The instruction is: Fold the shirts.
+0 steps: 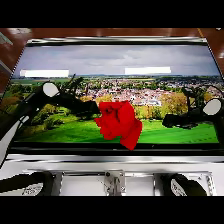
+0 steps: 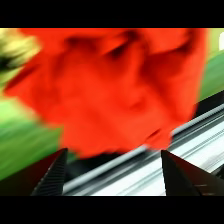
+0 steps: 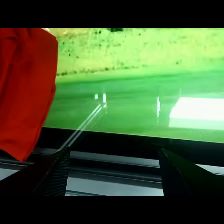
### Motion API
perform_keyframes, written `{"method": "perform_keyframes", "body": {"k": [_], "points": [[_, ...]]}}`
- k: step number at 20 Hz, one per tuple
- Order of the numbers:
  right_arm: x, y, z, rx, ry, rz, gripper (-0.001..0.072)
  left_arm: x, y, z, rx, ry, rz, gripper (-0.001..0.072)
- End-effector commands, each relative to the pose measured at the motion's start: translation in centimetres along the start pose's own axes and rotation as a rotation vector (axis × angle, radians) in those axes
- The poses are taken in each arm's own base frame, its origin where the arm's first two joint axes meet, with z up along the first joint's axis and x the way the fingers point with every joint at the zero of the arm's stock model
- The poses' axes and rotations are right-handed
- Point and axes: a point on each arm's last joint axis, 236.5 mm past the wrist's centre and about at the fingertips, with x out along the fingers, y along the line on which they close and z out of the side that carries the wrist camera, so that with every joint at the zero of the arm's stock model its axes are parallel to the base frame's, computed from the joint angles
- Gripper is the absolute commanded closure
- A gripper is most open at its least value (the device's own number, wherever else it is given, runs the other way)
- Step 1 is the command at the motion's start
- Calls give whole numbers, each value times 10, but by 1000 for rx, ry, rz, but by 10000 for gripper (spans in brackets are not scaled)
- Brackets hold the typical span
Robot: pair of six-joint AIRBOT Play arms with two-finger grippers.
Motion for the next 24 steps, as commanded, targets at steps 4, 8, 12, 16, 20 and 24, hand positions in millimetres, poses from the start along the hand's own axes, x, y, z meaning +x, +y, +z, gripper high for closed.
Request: {"method": "perform_keyframes", "body": {"k": [4, 8, 12, 16, 20, 24], "points": [[50, 30, 2, 163, 106, 321, 38, 30, 33, -71, -171, 103, -102, 6], [83, 47, -8, 231, 227, 424, 38, 90, 19, -75, -255, 34, -168, 7], [99, 54, -12, 220, 266, 419, 38, 128, 9, -66, -285, 24, -183, 10], [106, 51, -10, 263, 268, 406, 37, 135, 7, -38, -281, -6, -189, 444], [132, 72, -19, 221, 320, 394, 38, 115, -15, -22, -156, -18, -253, 658], [162, 89, -23, 248, 339, 343, 40, 101, -28, -21, -74, -23, -286, 658]]}}
